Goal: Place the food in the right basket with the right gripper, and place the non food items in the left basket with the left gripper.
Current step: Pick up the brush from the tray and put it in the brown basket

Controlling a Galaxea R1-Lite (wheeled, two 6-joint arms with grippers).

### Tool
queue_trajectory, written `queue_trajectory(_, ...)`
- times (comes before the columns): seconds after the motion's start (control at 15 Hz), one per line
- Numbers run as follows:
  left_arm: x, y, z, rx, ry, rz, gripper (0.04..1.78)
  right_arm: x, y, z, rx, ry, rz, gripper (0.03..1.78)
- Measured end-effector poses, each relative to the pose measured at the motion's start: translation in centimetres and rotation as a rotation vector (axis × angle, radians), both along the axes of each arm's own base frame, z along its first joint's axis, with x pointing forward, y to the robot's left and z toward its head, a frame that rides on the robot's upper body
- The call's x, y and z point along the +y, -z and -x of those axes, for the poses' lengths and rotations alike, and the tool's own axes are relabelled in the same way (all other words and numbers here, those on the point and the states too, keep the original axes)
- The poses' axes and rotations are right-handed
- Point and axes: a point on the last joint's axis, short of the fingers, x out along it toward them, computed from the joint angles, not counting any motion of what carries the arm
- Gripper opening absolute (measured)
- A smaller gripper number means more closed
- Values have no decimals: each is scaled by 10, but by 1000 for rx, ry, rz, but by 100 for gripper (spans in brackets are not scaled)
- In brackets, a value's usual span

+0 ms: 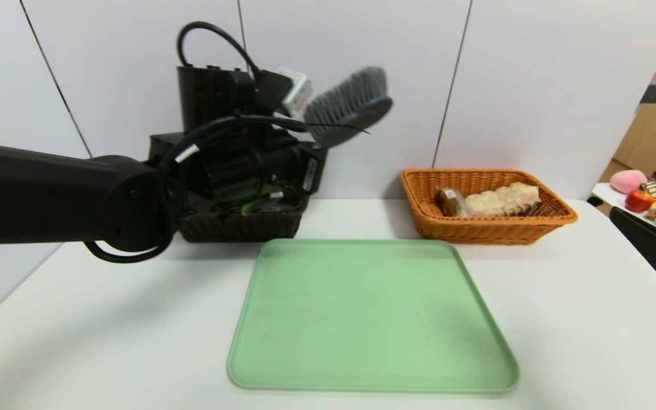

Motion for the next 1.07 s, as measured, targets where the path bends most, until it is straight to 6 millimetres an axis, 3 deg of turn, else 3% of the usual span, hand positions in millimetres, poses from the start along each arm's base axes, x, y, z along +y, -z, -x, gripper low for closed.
queue_trajectory(0.2, 70, -7, -27, -7, -245, 97, 28, 0, 1, 0, 6, 0, 6, 170)
queue_trajectory(0.33, 95, 2, -31, 28, -323, 115, 28, 0, 1, -1, 8, 1, 9, 170)
queue_trajectory(0.67, 108, 11, -33, 70, -356, 148, 28, 0, 1, -2, 11, 3, 9, 170)
queue_trajectory(1.07, 107, 7, -30, -12, -152, 55, 28, 0, 4, 0, 16, 5, 11, 170)
